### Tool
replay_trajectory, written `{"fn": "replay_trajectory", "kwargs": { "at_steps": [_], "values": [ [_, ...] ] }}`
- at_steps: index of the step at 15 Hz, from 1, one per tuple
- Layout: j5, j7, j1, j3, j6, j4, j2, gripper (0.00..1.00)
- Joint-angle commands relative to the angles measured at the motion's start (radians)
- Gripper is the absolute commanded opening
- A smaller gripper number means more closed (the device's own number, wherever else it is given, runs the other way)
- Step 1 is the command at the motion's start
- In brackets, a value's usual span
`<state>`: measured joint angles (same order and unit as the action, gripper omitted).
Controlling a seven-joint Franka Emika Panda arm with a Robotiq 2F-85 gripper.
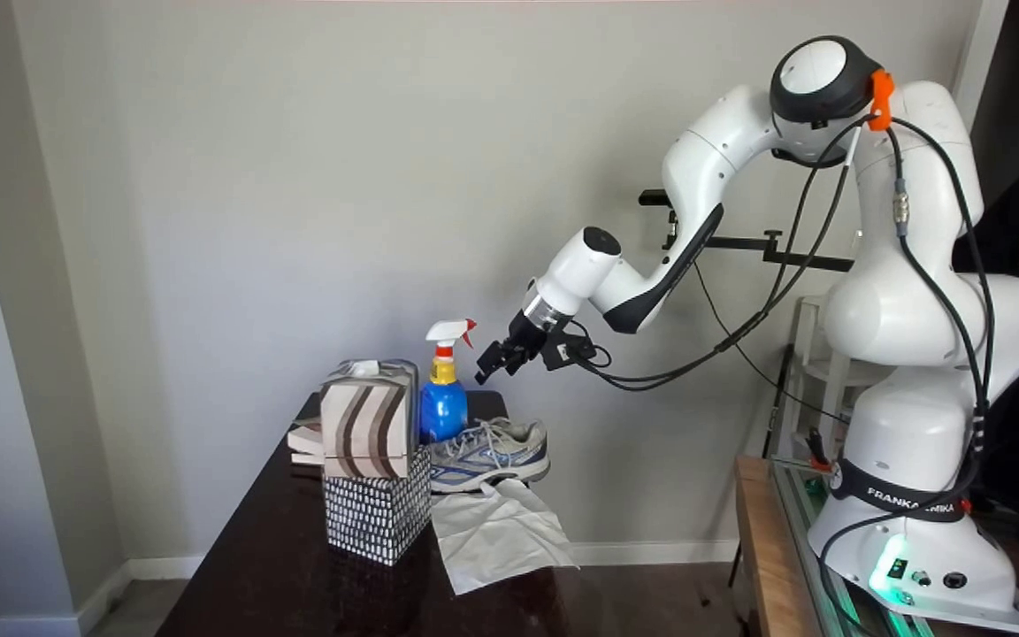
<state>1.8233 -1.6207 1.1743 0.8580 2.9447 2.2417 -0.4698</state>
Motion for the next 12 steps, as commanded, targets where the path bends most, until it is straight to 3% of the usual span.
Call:
{"fn": "replay_trajectory", "kwargs": {
  "at_steps": [1, 2, 5, 8, 12],
  "values": [
    [-0.270, 0.247, -0.011, -0.034, 0.050, 0.104, 0.057, 1.00],
    [-0.343, 0.323, -0.027, -0.052, 0.059, 0.128, 0.059, 1.00],
    [-0.559, 0.554, 0.030, 0.035, -0.002, 0.180, 0.036, 1.00],
    [-0.766, 0.781, 0.130, 0.174, -0.096, 0.198, 0.037, 1.00],
    [-0.916, 1.009, 0.301, 0.383, -0.219, 0.181, 0.042, 1.00]
  ]
}}
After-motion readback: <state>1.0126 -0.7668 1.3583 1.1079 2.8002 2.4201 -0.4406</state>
